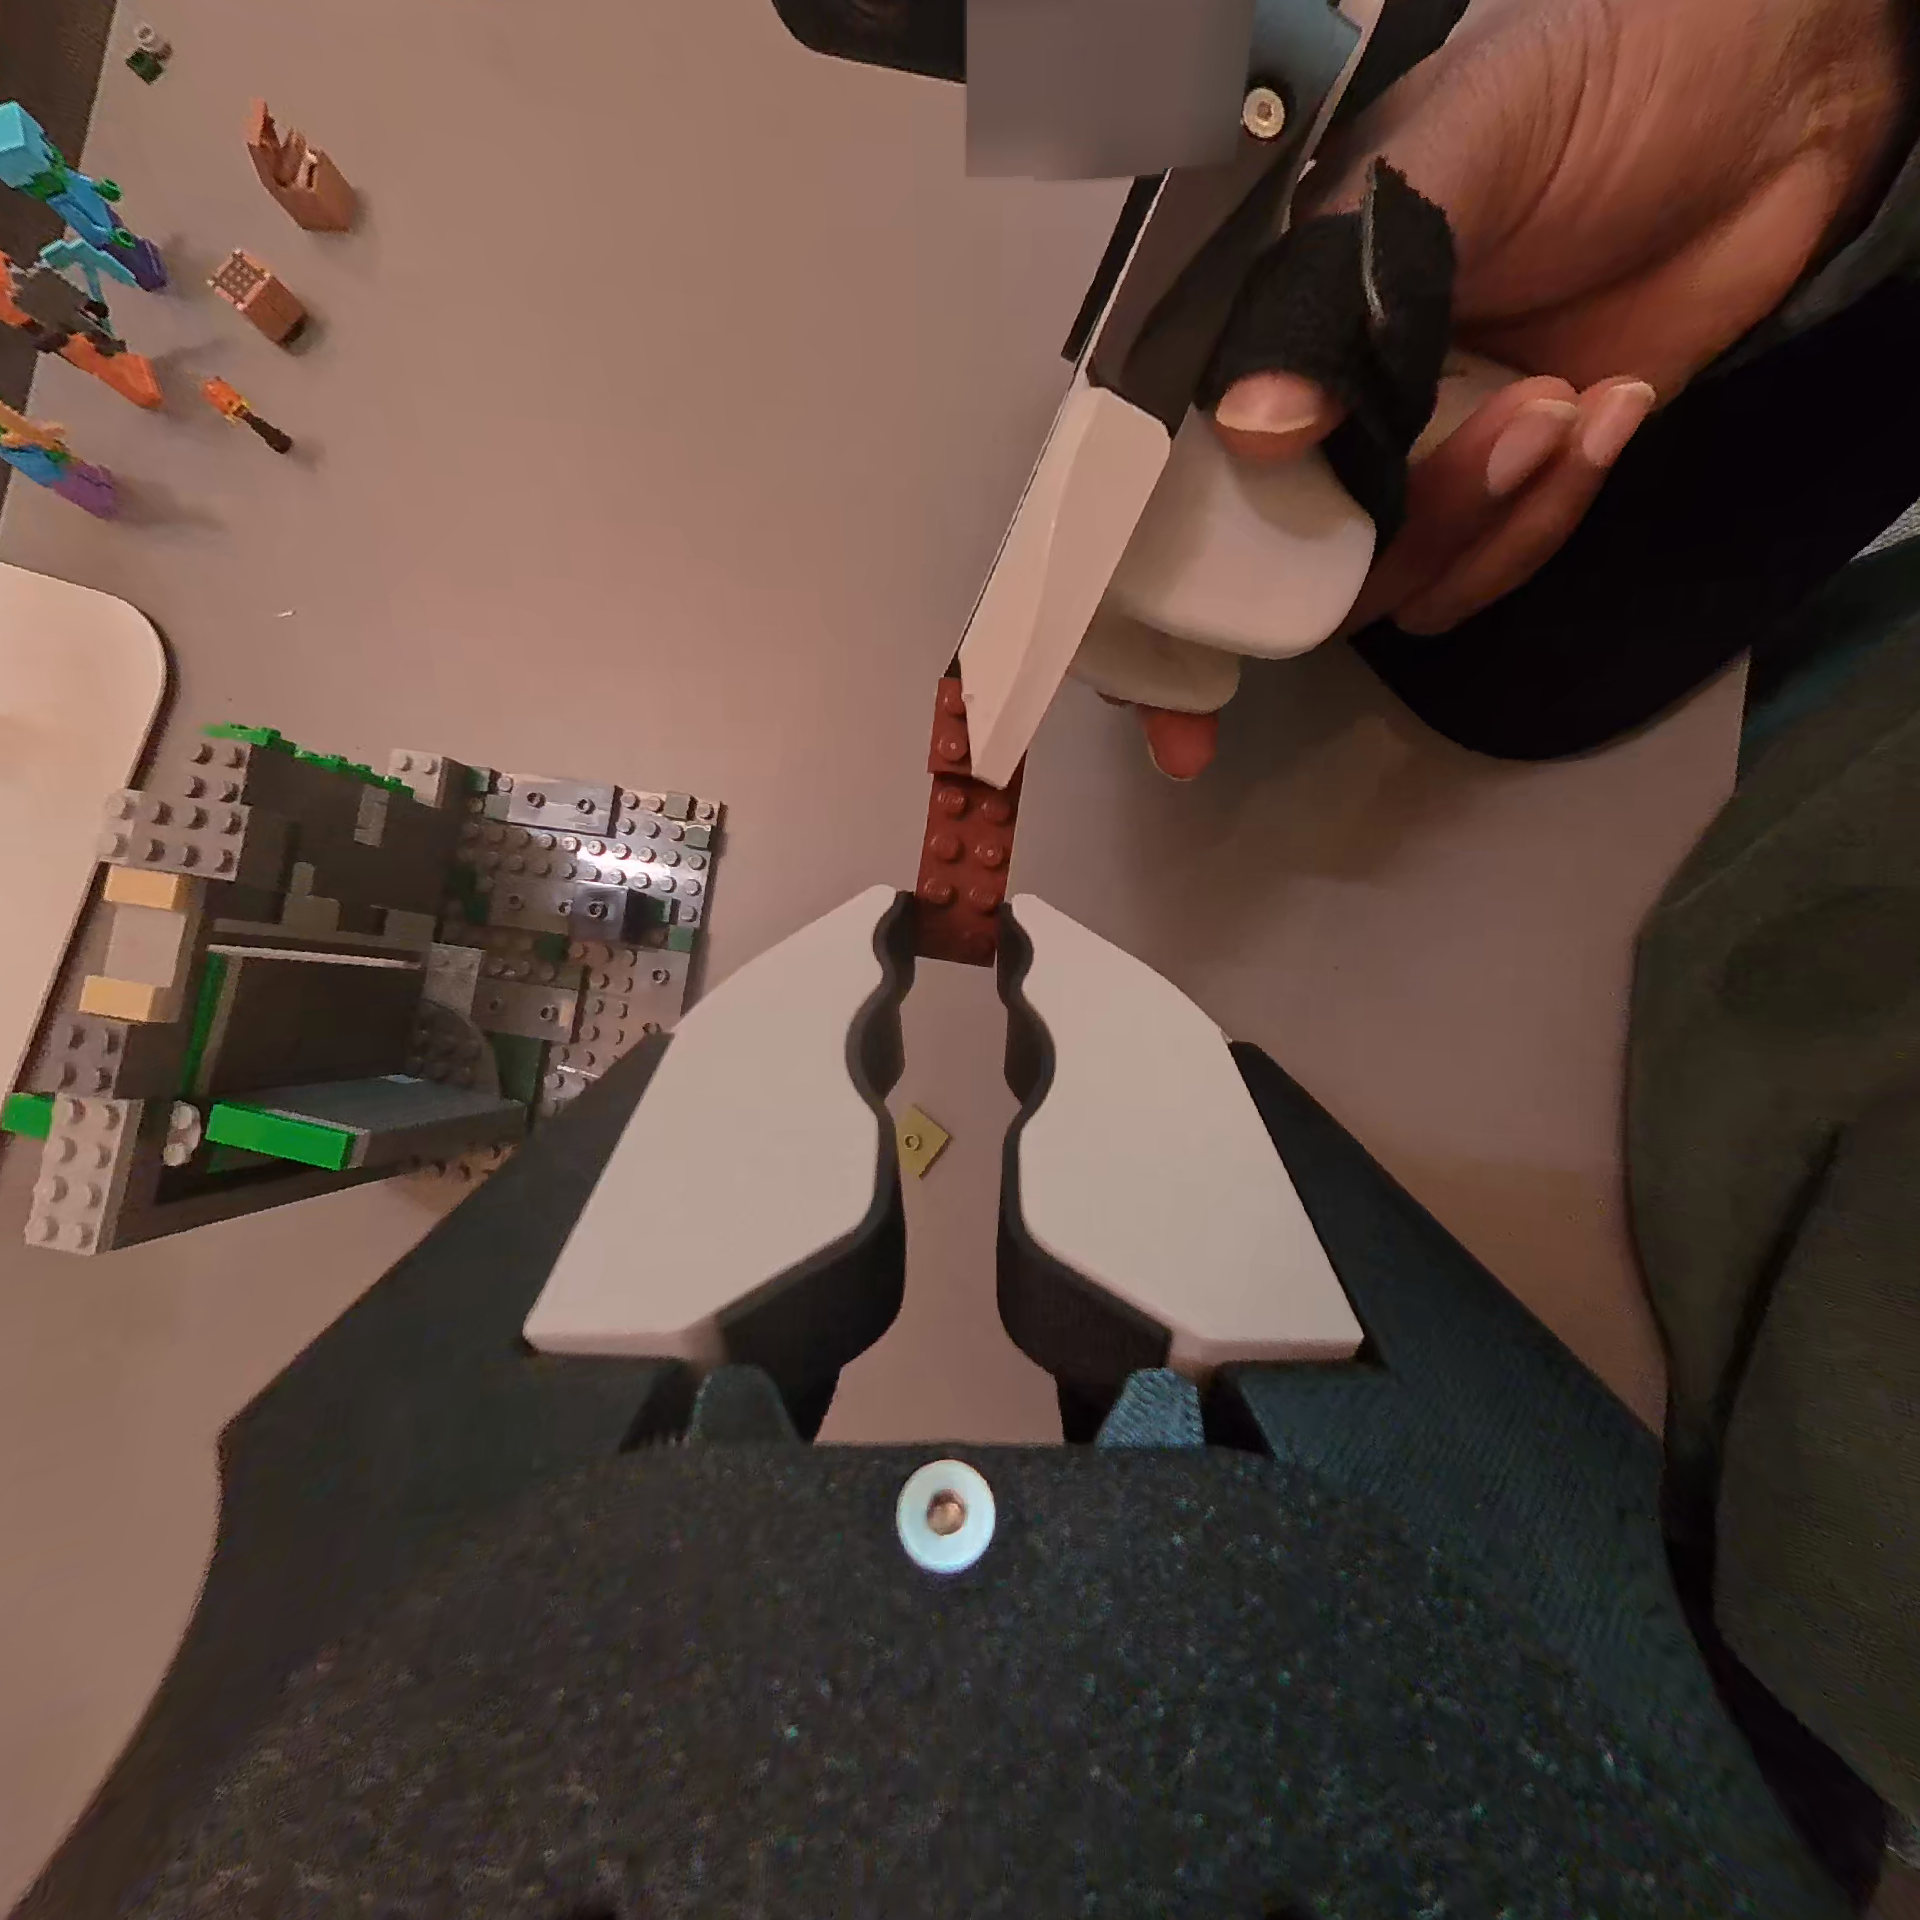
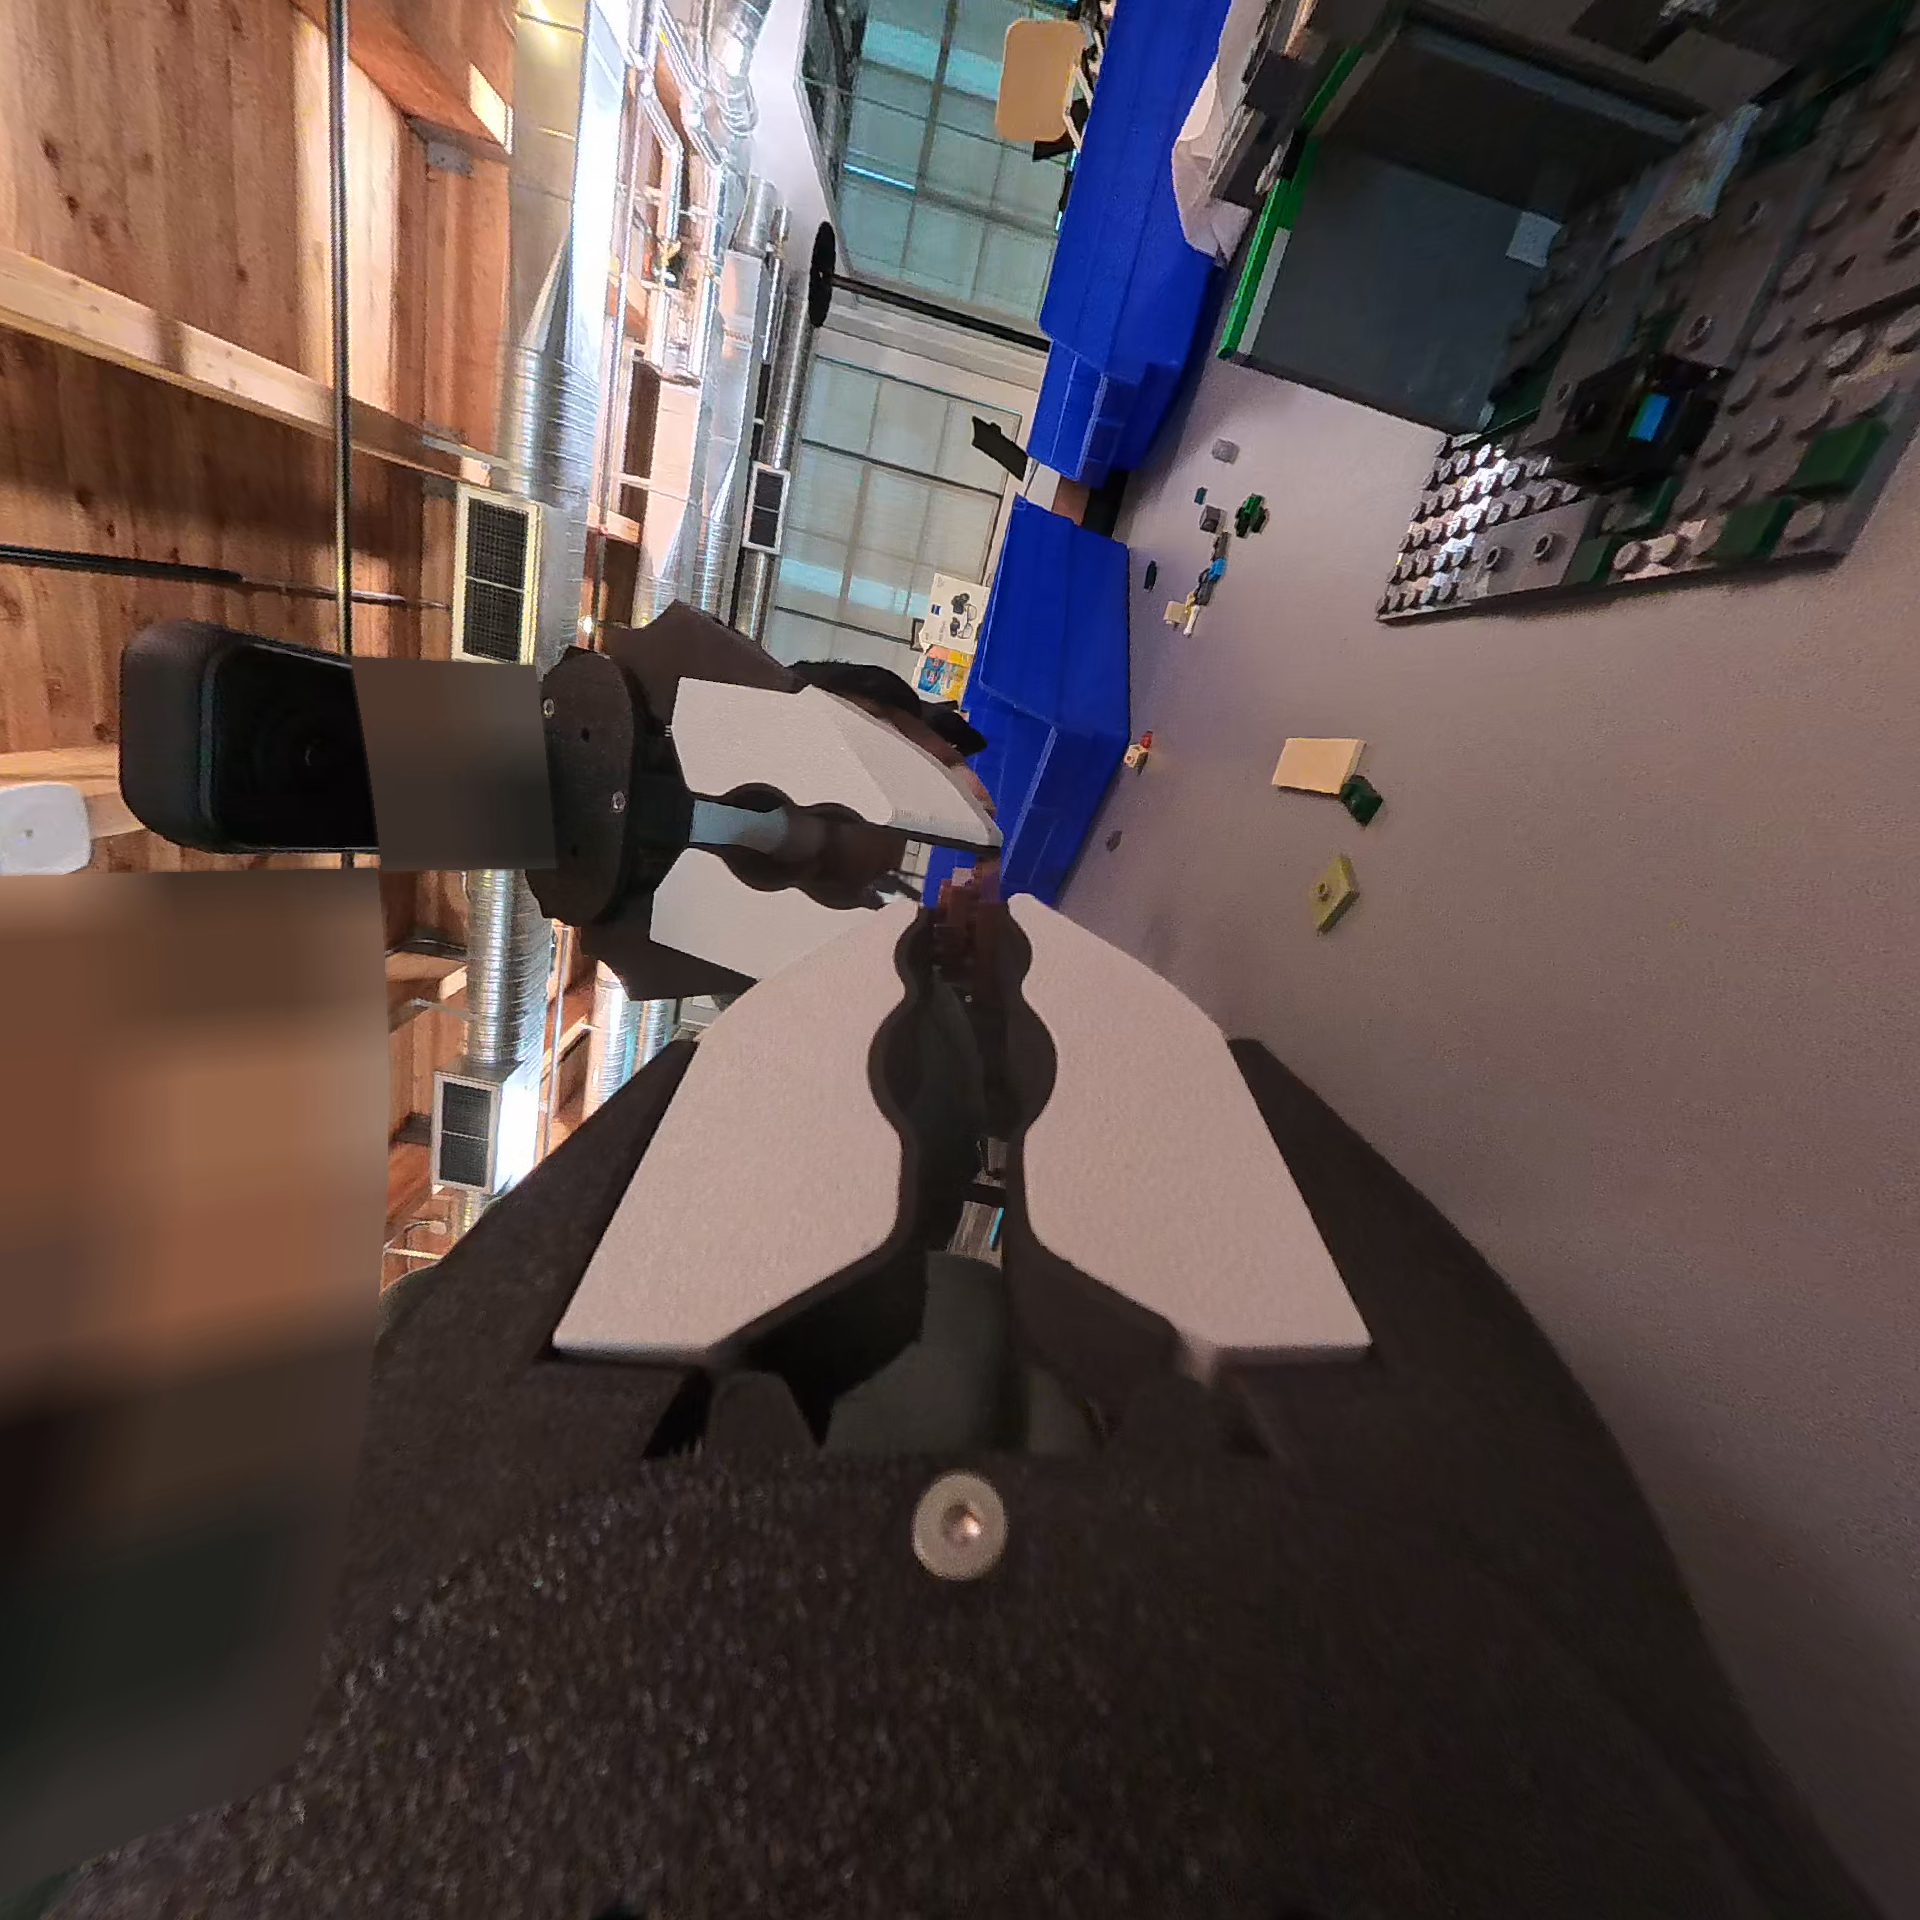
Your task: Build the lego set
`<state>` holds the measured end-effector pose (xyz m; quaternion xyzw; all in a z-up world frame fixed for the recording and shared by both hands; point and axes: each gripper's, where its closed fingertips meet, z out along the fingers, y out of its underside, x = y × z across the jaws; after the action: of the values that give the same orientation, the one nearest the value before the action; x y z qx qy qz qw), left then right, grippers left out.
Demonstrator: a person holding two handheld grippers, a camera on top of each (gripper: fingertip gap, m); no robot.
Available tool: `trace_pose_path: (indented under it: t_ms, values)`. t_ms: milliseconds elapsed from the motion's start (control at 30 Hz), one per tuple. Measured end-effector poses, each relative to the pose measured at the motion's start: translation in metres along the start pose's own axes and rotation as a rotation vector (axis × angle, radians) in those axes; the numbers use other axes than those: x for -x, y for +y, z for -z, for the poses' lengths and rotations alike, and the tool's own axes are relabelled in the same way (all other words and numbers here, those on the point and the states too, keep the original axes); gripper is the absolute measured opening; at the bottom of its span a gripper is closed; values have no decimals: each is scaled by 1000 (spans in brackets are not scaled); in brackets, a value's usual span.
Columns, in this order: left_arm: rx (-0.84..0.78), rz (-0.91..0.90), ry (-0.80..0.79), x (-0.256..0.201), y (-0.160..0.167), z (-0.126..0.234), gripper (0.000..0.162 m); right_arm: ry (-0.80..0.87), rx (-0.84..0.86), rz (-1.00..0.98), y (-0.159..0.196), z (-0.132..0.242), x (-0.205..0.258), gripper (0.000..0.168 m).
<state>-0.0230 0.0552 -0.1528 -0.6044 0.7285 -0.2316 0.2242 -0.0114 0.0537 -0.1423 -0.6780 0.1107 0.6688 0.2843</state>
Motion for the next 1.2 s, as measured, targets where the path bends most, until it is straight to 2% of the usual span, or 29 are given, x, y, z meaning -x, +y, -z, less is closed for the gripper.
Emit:
trace_pose_path:
  t_ms: [567,1200]
  values:
    - [-6,-47,3,-5,2,6,15,-46,40,9,8,-2,5,11]
    - [-5,-56,-12,-7,4,5,15,-23,25,27,10,-2,2,9]
